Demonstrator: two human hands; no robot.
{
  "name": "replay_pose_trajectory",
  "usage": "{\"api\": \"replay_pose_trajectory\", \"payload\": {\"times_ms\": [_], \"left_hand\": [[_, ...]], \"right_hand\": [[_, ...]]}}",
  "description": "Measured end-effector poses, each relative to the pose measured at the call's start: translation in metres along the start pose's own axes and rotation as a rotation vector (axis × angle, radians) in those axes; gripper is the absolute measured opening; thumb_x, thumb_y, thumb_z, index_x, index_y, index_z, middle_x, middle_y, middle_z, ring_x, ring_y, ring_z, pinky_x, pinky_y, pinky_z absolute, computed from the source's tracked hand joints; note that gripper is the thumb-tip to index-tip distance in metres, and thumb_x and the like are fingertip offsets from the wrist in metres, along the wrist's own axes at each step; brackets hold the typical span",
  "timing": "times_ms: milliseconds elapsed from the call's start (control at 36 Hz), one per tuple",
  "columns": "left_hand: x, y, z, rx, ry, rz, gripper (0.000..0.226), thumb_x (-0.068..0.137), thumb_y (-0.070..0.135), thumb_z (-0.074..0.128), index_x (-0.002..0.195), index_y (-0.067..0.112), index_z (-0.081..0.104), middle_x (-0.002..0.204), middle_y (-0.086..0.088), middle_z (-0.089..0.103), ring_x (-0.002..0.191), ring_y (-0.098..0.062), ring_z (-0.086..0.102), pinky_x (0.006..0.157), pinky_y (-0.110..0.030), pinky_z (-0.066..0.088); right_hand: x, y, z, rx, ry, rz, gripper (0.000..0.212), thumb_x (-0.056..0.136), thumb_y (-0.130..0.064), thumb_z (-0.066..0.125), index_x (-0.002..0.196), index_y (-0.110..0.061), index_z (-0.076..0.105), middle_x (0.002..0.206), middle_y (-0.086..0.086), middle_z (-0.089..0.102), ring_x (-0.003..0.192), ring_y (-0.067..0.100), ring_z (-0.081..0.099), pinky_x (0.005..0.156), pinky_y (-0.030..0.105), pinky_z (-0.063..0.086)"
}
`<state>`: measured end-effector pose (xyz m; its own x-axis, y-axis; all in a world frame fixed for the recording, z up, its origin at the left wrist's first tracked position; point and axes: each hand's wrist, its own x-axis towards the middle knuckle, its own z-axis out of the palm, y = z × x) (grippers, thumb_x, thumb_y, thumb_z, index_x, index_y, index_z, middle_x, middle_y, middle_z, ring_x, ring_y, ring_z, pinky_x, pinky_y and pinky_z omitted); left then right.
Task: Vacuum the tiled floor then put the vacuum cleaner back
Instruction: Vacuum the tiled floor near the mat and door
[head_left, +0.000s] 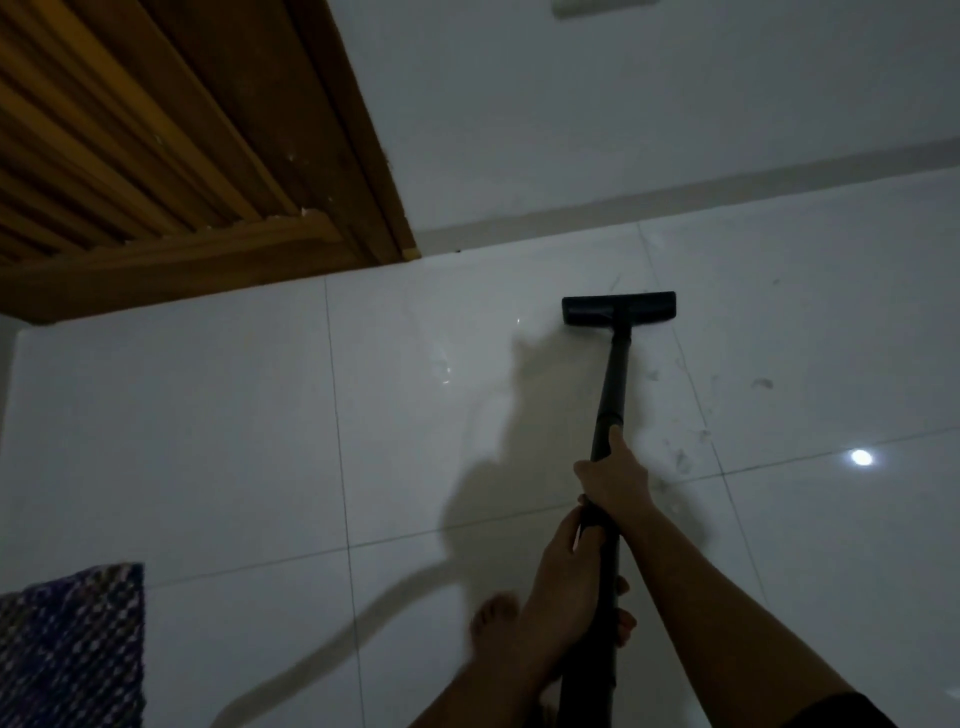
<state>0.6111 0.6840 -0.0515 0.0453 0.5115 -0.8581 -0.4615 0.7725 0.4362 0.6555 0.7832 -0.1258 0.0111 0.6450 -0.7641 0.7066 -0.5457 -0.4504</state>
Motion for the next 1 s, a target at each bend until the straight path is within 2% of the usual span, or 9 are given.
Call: {"api": "replay_pose_trajectory", "payload": {"times_ms": [139, 250, 333, 417, 556, 611, 722, 833, 1000], "left_hand": [[0.017, 0.026, 0.002, 0.034, -0.004, 0.006, 0.034, 0.101, 0.032, 0.033, 0.133, 0.031, 0.046, 0.071, -0.011, 0.052, 0.038, -0.017, 0.049, 0.038, -0.023, 0.043], [0.039, 0.04, 0.007, 0.08, 0.02, 0.025, 0.036, 0.102, 0.029, 0.032, 0.135, 0.028, 0.044, 0.089, -0.018, 0.06, 0.044, -0.013, 0.051, 0.045, -0.025, 0.044], [0.049, 0.049, 0.012, 0.067, 0.032, 0.023, 0.036, 0.102, 0.029, 0.032, 0.135, 0.028, 0.045, 0.078, -0.008, 0.056, 0.042, -0.012, 0.05, 0.041, -0.024, 0.043], [0.056, 0.059, 0.017, 0.058, 0.033, 0.024, 0.037, 0.102, 0.029, 0.033, 0.137, 0.03, 0.043, 0.075, -0.007, 0.055, 0.041, -0.012, 0.051, 0.037, -0.022, 0.043], [0.068, 0.071, 0.029, 0.025, 0.035, 0.018, 0.038, 0.102, 0.028, 0.035, 0.139, 0.029, 0.041, 0.076, -0.009, 0.056, 0.04, -0.012, 0.051, 0.036, -0.021, 0.044], [0.073, 0.074, 0.034, 0.002, 0.028, 0.022, 0.037, 0.101, 0.029, 0.036, 0.138, 0.03, 0.042, 0.072, -0.01, 0.055, 0.038, -0.014, 0.05, 0.037, -0.022, 0.044], [0.084, 0.083, 0.044, -0.04, 0.021, 0.01, 0.035, 0.101, 0.032, 0.037, 0.135, 0.033, 0.043, 0.071, -0.011, 0.052, 0.036, -0.016, 0.048, 0.039, -0.022, 0.043], [0.096, 0.088, 0.052, -0.027, 0.008, 0.016, 0.03, 0.101, 0.032, 0.035, 0.128, 0.034, 0.046, 0.073, -0.011, 0.053, 0.039, -0.016, 0.05, 0.039, -0.023, 0.044], [0.108, 0.09, 0.063, -0.004, -0.004, 0.01, 0.034, 0.101, 0.034, 0.035, 0.134, 0.034, 0.044, 0.073, -0.01, 0.053, 0.04, -0.016, 0.051, 0.04, -0.023, 0.045]], "right_hand": [[0.019, -0.022, -0.01, 0.021, 0.01, -0.003, 0.08, 0.09, -0.007, 0.053, 0.155, -0.021, 0.008, 0.097, 0.01, 0.047, 0.057, 0.017, 0.055, 0.059, 0.032, 0.054], [0.04, -0.034, -0.018, 0.004, 0.001, -0.022, 0.08, 0.09, -0.008, 0.053, 0.155, -0.021, 0.007, 0.098, 0.01, 0.048, 0.058, 0.017, 0.054, 0.06, 0.033, 0.054], [0.055, -0.04, -0.023, 0.024, 0.004, -0.03, 0.081, 0.089, -0.007, 0.053, 0.155, -0.022, 0.007, 0.099, 0.013, 0.05, 0.061, 0.02, 0.056, 0.067, 0.038, 0.057], [0.066, -0.047, -0.03, 0.039, 0.008, -0.031, 0.082, 0.089, -0.007, 0.054, 0.154, -0.023, 0.007, 0.11, 0.02, 0.055, 0.066, 0.024, 0.058, 0.073, 0.041, 0.058], [0.08, -0.053, -0.045, 0.019, -0.003, -0.046, 0.081, 0.09, -0.008, 0.054, 0.155, -0.022, 0.007, 0.124, 0.024, 0.054, 0.062, 0.018, 0.054, 0.057, 0.029, 0.05], [0.087, -0.055, -0.051, 0.008, -0.008, -0.044, 0.081, 0.09, -0.009, 0.053, 0.155, -0.022, 0.006, 0.125, 0.025, 0.053, 0.066, 0.022, 0.057, 0.059, 0.031, 0.051], [0.1, -0.059, -0.061, 0.002, -0.005, -0.049, 0.081, 0.089, -0.009, 0.054, 0.154, -0.022, 0.006, 0.125, 0.025, 0.053, 0.073, 0.027, 0.059, 0.073, 0.039, 0.057], [0.113, -0.061, -0.071, -0.008, -0.01, -0.068, 0.08, 0.091, -0.009, 0.053, 0.155, -0.021, 0.007, 0.128, 0.024, 0.052, 0.067, 0.021, 0.055, 0.067, 0.033, 0.05], [0.124, -0.058, -0.085, 0.017, -0.003, -0.059, 0.079, 0.092, -0.01, 0.053, 0.155, -0.021, 0.007, 0.13, 0.023, 0.051, 0.059, 0.014, 0.05, 0.059, 0.028, 0.046]]}}
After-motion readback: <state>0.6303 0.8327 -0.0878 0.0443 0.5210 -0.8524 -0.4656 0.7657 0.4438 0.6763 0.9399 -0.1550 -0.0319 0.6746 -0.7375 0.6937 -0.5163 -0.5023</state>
